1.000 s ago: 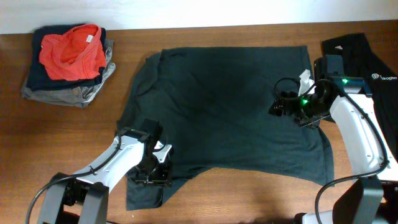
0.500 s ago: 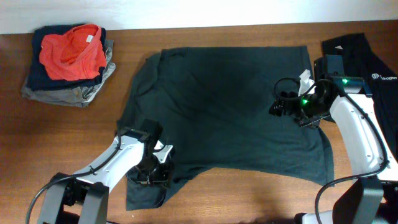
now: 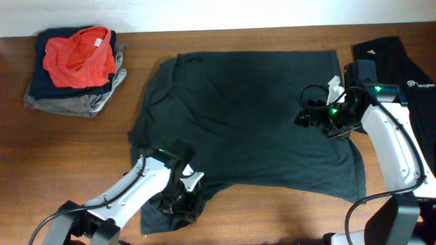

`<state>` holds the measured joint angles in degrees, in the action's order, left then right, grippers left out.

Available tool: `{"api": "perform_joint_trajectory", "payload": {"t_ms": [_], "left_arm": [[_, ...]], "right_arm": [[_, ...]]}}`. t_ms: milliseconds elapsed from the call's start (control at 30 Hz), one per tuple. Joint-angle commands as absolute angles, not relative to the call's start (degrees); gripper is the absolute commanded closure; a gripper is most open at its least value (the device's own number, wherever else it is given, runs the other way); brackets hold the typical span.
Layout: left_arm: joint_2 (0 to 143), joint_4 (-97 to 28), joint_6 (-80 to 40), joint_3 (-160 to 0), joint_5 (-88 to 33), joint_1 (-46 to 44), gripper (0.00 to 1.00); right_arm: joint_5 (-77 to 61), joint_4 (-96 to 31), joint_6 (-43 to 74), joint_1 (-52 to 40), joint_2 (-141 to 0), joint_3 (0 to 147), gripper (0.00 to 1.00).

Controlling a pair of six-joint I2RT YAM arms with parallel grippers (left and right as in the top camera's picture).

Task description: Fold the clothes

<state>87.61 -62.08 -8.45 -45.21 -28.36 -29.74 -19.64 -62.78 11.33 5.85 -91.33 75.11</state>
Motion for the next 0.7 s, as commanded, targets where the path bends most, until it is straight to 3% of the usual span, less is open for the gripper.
{"api": "perform_joint_trajectory", "payload": {"t_ms": [0, 133, 167, 233, 300, 667], "left_arm": [[86.59, -62.63, -9.82, -45.32, -29.69, -32.84, 0.99], [86.59, -62.61, -11.11, -45.32, -29.61, -35.16, 1.0], [86.59, -62.61, -11.09, -45.32, -29.56, -35.53, 0.97], [86.59, -62.61, -11.11, -45.32, -29.21, -35.75, 0.82], [86.59, -62.63, -11.11, -45.32, -27.51, -35.75, 0.77], [86.52, -64.62, -11.07, -57.25, -16.36, -35.75, 0.76]], "right_arm": [[-20.38, -62.76, 10.72, 5.63, -91.0, 75.72, 0.13], [-20.38, -62.76, 10.72, 5.63, -91.0, 75.72, 0.13], [-20.38, -62.76, 10.72, 5.63, -91.0, 75.72, 0.13], [-20.38, -62.78, 10.72, 5.63, -91.0, 75.72, 0.13], [-20.38, -62.78, 10.72, 5.63, -91.0, 75.72, 0.13], [-20.38, -62.59, 10.74, 5.63, -91.0, 75.72, 0.12]]}}
